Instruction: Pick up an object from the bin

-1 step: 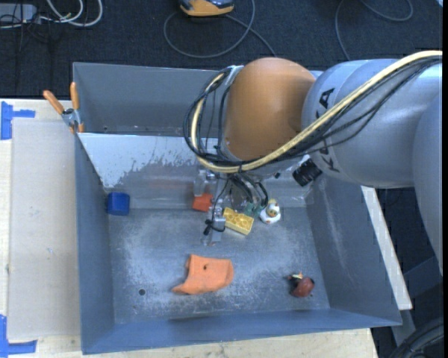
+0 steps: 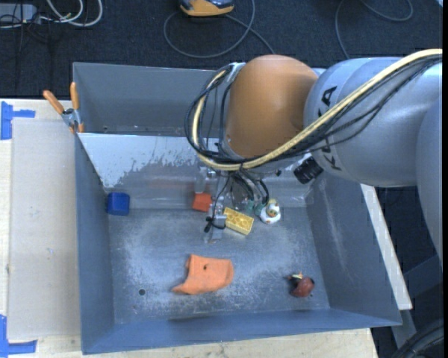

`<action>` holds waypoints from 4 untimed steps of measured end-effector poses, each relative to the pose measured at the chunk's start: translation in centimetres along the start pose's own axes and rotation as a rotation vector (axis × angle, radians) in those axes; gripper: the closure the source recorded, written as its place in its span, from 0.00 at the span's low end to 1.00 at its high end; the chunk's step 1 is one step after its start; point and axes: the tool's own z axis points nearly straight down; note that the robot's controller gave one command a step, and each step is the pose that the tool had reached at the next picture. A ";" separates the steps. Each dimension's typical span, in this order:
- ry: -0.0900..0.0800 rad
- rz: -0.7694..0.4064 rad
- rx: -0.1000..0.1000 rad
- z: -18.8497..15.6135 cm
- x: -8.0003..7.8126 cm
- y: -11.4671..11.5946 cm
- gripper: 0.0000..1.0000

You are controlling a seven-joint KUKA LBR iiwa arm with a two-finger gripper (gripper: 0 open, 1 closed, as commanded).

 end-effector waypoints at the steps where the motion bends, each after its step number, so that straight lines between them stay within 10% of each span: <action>1: 0.002 -0.119 0.000 5.4 2.3 -1.3 0.00; 2: 0.004 -0.409 0.000 4.5 5.0 -3.7 0.00; 4: 0.006 -0.513 -0.001 13.5 6.2 -2.9 0.00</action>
Offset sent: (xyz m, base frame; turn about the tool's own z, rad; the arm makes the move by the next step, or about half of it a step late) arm -0.0497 -0.0366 -0.0452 -0.4086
